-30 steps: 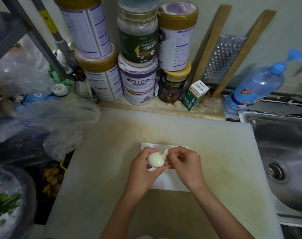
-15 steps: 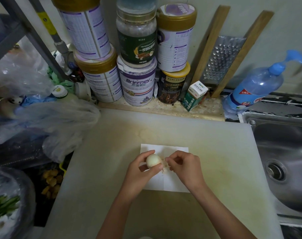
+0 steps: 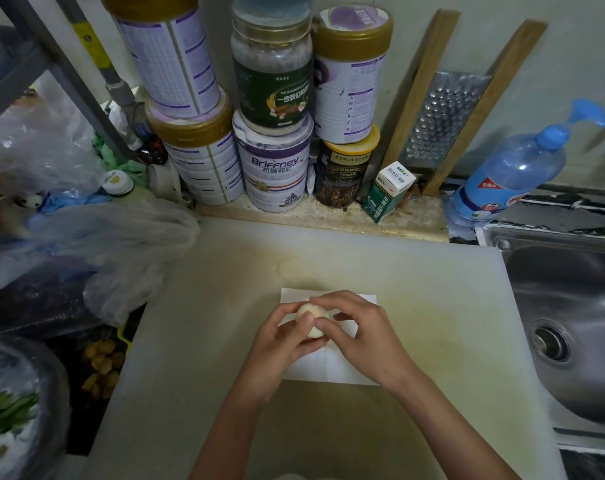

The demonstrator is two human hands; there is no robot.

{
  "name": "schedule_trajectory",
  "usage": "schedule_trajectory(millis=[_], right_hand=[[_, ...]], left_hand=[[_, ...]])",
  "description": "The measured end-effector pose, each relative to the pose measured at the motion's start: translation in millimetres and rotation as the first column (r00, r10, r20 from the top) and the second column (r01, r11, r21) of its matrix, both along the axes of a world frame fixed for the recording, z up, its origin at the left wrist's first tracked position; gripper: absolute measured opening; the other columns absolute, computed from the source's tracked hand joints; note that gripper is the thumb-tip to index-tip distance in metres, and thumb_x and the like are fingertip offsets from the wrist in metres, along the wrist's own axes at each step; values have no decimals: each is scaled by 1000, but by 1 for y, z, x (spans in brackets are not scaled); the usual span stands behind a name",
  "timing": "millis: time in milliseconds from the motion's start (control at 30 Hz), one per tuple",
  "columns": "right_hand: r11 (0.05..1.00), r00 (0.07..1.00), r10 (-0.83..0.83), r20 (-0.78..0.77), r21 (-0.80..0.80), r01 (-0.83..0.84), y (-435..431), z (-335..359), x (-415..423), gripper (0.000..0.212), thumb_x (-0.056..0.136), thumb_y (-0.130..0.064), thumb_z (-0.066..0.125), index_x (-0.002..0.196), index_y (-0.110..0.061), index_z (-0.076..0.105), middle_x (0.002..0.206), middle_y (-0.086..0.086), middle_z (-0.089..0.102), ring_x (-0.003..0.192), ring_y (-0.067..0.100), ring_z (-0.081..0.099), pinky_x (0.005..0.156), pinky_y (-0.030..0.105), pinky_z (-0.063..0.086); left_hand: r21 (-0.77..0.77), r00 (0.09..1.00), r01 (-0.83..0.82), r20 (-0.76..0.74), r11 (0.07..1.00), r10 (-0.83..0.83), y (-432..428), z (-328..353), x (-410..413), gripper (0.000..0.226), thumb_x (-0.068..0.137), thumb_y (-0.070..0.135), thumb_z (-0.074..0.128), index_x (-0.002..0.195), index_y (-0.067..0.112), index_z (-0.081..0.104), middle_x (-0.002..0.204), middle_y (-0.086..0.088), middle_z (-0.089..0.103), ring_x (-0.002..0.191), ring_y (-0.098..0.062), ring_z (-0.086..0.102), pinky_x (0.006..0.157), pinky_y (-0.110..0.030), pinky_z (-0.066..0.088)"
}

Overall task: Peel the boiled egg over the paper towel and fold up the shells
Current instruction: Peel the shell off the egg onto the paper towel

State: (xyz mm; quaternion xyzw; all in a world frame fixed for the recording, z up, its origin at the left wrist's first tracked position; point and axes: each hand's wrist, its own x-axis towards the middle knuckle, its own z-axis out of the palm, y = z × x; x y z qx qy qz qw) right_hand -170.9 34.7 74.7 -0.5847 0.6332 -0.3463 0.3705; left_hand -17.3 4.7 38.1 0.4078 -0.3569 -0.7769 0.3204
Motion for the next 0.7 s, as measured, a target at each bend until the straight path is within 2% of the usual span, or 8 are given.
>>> schedule_trajectory(millis=[200, 433, 633, 700], right_hand=[[994, 992, -110, 60, 3, 110, -2, 4, 4, 17, 79, -17, 73, 94, -25, 72, 91, -7, 65, 88, 9, 61, 76, 33, 54], [977, 978, -200, 65, -54, 204, -1, 5, 10, 11, 78, -9, 73, 85, -18, 73, 79, -6, 65, 72, 8, 59, 64, 14, 47], [968, 967, -243, 72, -40, 246, -1, 5, 11, 9, 80, -9, 71, 78, -18, 72, 76, -7, 68, 68, 10, 61, 62, 18, 50], [956, 942, -291, 164, 26, 291, -1, 5, 10, 9, 80, -9, 71, 78, -18, 72, 73, -5, 69, 65, 7, 62, 61, 17, 50]], left_hand=[[-39, 1000, 14, 7, 999, -14, -1, 1, 2, 38, 85, 43, 65, 113, 18, 64, 116, -10, 69, 109, -29, 65, 86, -28, 53], [-24, 1000, -22, 3, 999, 22, -1, 1, -4, 44, 86, 45, 63, 114, 12, 64, 116, -14, 68, 112, -30, 63, 92, -35, 52], [14, 999, -30, 25, 999, 30, -1, 1, -8, 43, 90, 41, 59, 112, 4, 63, 117, -18, 67, 113, -29, 62, 94, -40, 51], [38, 999, -40, 8, 998, 40, -1, 0, -9, 42, 91, 37, 57, 114, 3, 63, 119, -19, 66, 114, -28, 62, 95, -40, 51]])
